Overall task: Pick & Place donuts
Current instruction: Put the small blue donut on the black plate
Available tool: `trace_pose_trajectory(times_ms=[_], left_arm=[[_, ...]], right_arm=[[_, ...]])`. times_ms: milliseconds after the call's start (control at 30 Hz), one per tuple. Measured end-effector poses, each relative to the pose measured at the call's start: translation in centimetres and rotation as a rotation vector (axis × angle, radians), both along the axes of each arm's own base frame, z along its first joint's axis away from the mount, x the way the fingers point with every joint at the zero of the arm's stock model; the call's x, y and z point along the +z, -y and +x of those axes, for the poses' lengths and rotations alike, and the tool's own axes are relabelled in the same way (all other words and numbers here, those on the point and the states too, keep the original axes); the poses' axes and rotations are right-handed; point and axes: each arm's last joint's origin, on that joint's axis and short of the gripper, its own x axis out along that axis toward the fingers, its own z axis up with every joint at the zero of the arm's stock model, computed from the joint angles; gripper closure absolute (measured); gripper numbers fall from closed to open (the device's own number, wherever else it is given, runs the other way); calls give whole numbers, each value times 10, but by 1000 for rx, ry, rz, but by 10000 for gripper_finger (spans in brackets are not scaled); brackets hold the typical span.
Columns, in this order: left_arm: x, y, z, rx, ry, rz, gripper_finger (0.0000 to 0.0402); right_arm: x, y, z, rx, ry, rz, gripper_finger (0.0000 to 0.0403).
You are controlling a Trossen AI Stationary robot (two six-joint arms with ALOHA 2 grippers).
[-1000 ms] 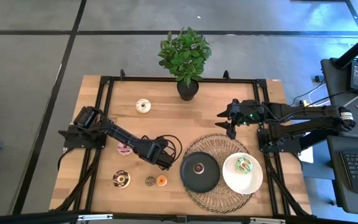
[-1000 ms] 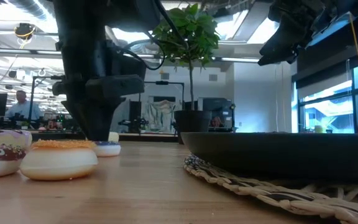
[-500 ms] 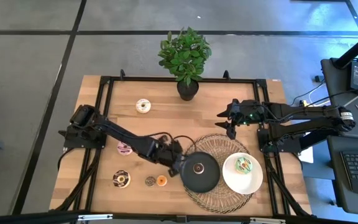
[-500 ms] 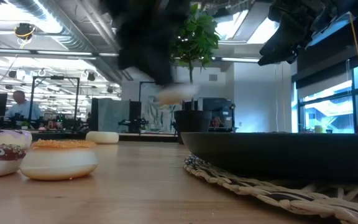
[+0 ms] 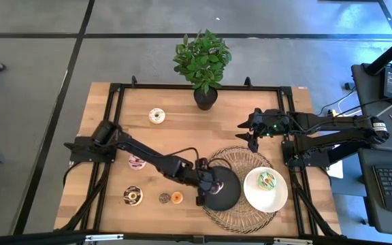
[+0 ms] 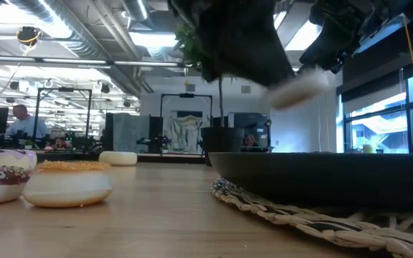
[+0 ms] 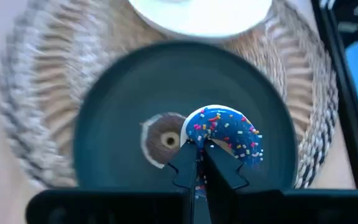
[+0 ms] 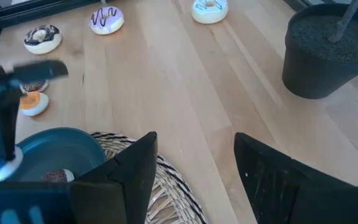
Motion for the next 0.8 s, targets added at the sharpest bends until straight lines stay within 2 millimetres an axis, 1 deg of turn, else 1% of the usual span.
trace_pose_trajectory(times_ms=[133, 233, 300, 367, 433, 600, 667, 800], left_arm=[[-10, 5, 10, -42, -18, 8, 389], [-7, 7, 18, -62, 11, 26, 389], [-3, 8, 24, -62, 47, 68, 389], [-3, 6, 31, -59, 75, 106, 389], [-8, 2, 38, -59, 75, 118, 389], [-31, -8, 52, -76, 21, 91, 389], [-32, -10, 55, -84, 20, 76, 389], [-27, -8, 58, -108, 39, 64, 389]], right_arm=[[0, 0, 0, 0, 0, 1, 189], [0, 0, 0, -1, 1, 2, 189], [0, 0, 0, -1, 2, 2, 189], [0, 0, 0, -2, 3, 2, 189], [0, 0, 0, -2, 2, 2, 189], [0, 0, 0, -2, 3, 3, 189], [0, 0, 0, -4, 4, 5, 189], [0, 0, 0, -4, 2, 5, 189]])
